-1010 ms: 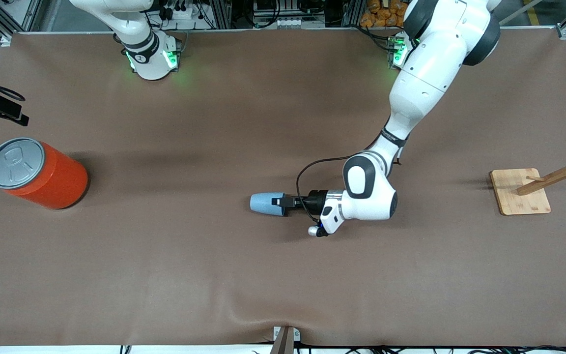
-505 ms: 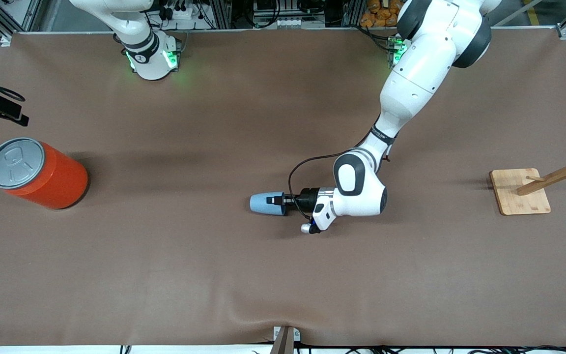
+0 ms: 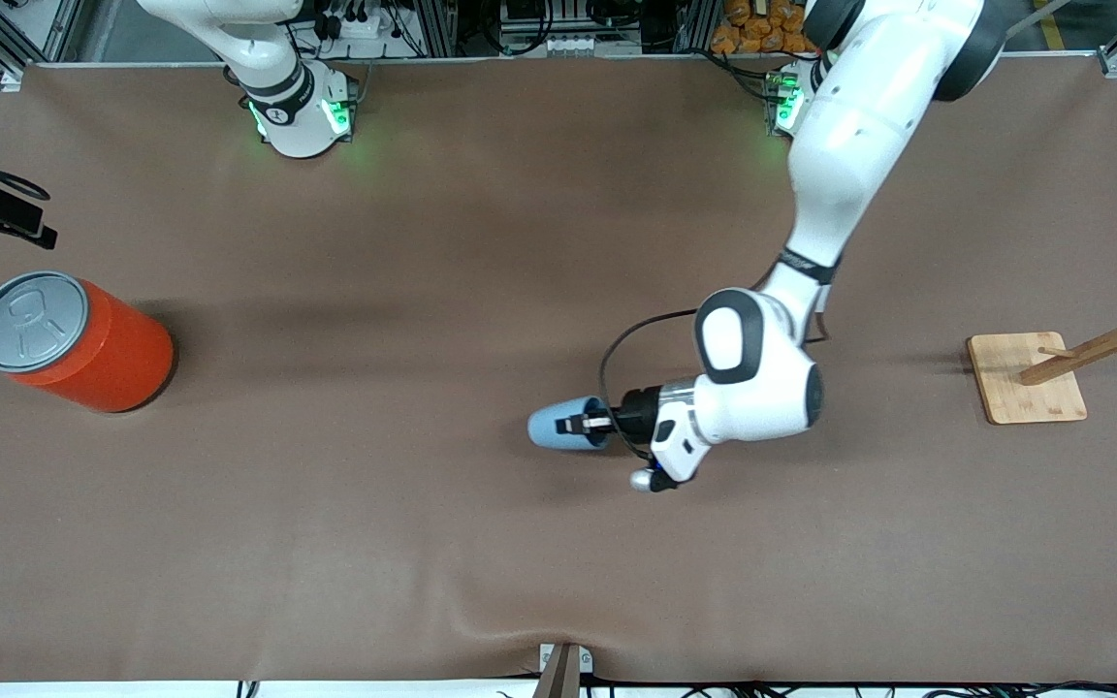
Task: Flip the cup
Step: 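Rotate the cup upright with the left gripper and set it down near the stand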
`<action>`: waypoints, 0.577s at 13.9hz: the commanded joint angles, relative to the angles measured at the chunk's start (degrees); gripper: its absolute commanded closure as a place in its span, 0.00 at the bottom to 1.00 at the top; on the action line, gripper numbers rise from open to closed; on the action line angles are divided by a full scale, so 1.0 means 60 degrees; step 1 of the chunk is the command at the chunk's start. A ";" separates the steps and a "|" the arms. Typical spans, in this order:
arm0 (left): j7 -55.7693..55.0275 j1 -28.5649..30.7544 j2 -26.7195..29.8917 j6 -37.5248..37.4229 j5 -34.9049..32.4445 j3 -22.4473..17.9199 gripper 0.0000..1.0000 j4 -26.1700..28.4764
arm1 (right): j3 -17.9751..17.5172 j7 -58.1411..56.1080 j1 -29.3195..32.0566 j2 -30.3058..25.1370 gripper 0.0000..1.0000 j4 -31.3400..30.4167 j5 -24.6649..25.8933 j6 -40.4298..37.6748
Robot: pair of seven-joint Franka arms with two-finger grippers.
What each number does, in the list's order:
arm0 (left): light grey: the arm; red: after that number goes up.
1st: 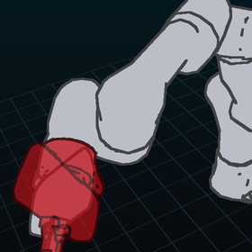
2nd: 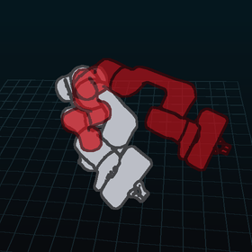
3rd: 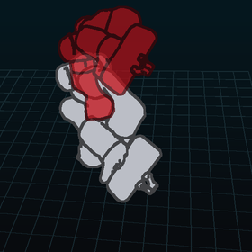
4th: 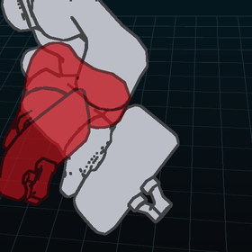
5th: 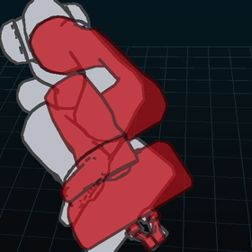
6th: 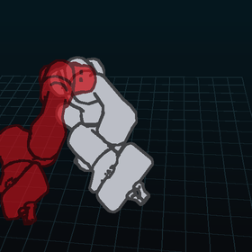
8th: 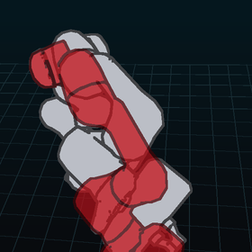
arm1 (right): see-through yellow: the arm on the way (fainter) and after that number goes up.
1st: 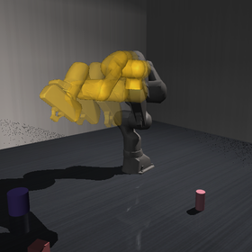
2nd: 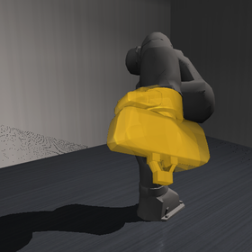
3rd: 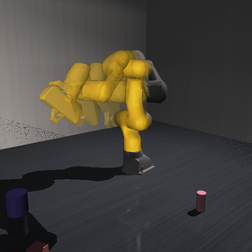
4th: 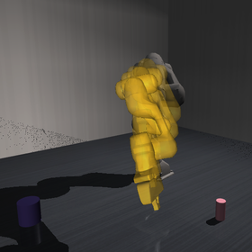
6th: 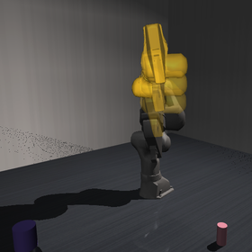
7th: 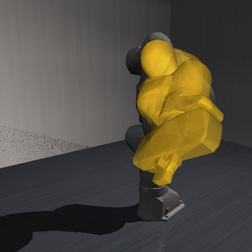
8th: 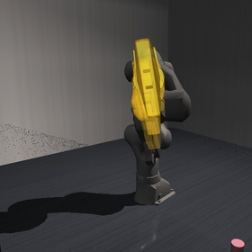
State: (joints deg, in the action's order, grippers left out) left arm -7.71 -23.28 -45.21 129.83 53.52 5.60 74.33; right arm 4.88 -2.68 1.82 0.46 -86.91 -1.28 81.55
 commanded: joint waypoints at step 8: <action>-0.2114 0.2151 0.2583 -0.3064 -0.8317 -0.0142 1.00 0.1495 | -0.0081 0.0007 0.0151 0.0054 0.00 0.0144 -0.0183 -0.0057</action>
State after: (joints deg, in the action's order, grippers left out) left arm -19.59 -11.52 -33.17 111.35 7.13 4.67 77.59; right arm 4.88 -2.68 1.83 0.47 -86.90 -1.29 81.55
